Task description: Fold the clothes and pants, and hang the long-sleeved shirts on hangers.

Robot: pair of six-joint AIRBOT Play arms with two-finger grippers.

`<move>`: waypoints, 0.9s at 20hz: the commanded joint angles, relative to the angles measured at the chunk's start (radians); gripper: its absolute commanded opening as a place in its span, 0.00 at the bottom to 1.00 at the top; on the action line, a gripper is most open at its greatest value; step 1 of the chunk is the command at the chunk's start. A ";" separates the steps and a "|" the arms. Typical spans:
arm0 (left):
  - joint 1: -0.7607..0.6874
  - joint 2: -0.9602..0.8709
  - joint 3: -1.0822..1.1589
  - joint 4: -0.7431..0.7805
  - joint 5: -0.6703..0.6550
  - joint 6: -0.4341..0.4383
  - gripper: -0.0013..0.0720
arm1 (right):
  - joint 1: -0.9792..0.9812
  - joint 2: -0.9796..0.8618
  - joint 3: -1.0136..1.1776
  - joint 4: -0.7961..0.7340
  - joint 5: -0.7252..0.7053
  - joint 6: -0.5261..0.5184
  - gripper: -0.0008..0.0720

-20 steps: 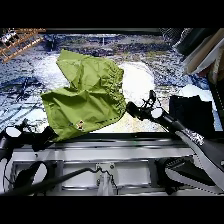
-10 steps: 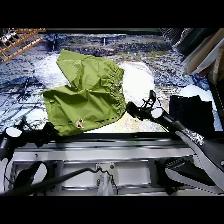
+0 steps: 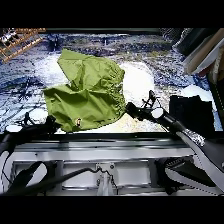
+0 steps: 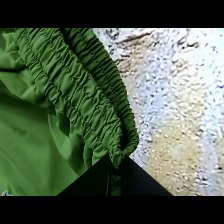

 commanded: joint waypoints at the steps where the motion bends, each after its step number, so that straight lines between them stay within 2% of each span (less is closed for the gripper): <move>1: 0.001 0.097 0.052 -0.175 0.005 0.052 0.02 | 0.000 0.072 0.003 0.000 -0.047 0.002 0.07; 7: 0.001 0.288 0.276 -0.327 0.062 0.063 0.02 | 0.000 0.285 0.175 -0.047 -0.101 0.001 0.07; 10: 0.001 0.331 0.418 -0.454 0.081 0.161 0.02 | 0.000 0.354 0.325 -0.083 -0.071 0.002 0.07; 13: 0.001 0.357 0.585 -0.557 0.118 0.236 0.02 | 0.000 0.369 0.503 -0.084 0.054 0.002 0.07; 18: 0.001 0.412 0.879 -0.569 0.148 0.312 0.02 | 0.000 0.369 0.783 -0.084 0.330 0.023 0.07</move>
